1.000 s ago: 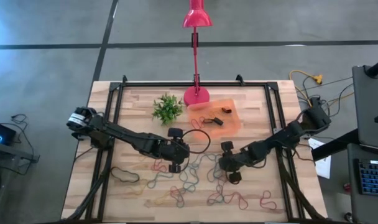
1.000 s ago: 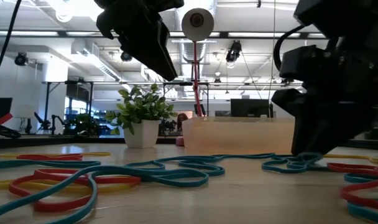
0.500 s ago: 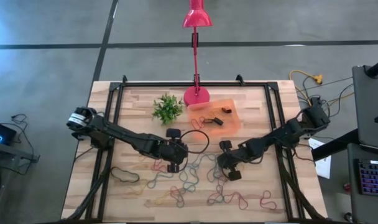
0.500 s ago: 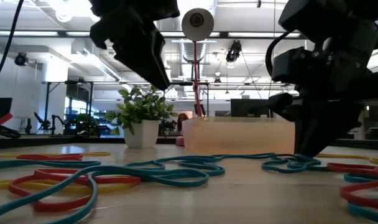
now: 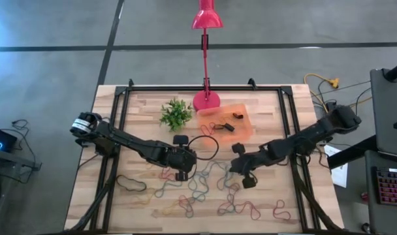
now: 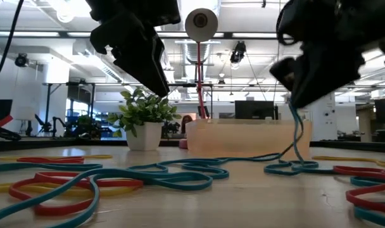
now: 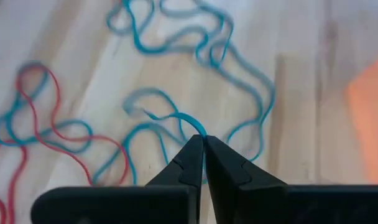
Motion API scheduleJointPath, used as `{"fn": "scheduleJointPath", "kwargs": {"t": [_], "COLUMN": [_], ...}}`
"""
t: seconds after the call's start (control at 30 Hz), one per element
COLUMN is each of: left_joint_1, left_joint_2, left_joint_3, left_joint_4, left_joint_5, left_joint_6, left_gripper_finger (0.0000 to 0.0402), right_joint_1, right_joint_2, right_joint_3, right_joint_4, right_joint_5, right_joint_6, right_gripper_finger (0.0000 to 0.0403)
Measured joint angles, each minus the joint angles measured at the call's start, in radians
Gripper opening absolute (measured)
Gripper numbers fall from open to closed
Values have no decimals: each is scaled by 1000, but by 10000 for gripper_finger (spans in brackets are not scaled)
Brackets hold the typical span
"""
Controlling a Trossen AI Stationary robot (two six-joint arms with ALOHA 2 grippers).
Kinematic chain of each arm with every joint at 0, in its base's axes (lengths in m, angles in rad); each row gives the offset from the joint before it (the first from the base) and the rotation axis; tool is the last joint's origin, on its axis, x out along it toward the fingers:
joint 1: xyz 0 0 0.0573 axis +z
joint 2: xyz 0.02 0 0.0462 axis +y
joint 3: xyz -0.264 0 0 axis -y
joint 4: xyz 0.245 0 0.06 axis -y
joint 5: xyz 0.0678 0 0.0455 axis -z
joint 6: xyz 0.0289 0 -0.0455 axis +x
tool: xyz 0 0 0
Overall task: Pick and place rubber bands into bin
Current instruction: Put the blue rubberband into the orange container
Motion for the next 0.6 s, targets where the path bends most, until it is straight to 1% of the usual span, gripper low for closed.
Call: {"fn": "scheduleJointPath", "kwargs": {"t": [0.2, 0.4, 0.43, 0.5, 0.6], "left_joint_1": [0, 0, 0, 0, -1], "left_joint_2": [0, 0, 0, 0, 0], "left_joint_3": [4, 4, 4, 4, 2], "left_joint_4": [4, 11, 12, 19, 18], "left_joint_5": [0, 0, 0, 0, 0], "left_joint_6": [0, 0, 0, 0, 0], "left_gripper_finger": [151, 151, 151, 151, 151], "right_joint_1": [23, 30, 29, 28, 29], "right_joint_2": [-126, -245, -262, -286, -289], "right_joint_3": [1, 2, 2, 2, 2], "right_joint_4": [2, 8, 8, 4, -30], "right_joint_5": [91, 284, 304, 302, 234], "right_joint_6": [-64, -143, -148, -146, -116], "right_gripper_finger": [8, 8, 8, 8, 8]}}
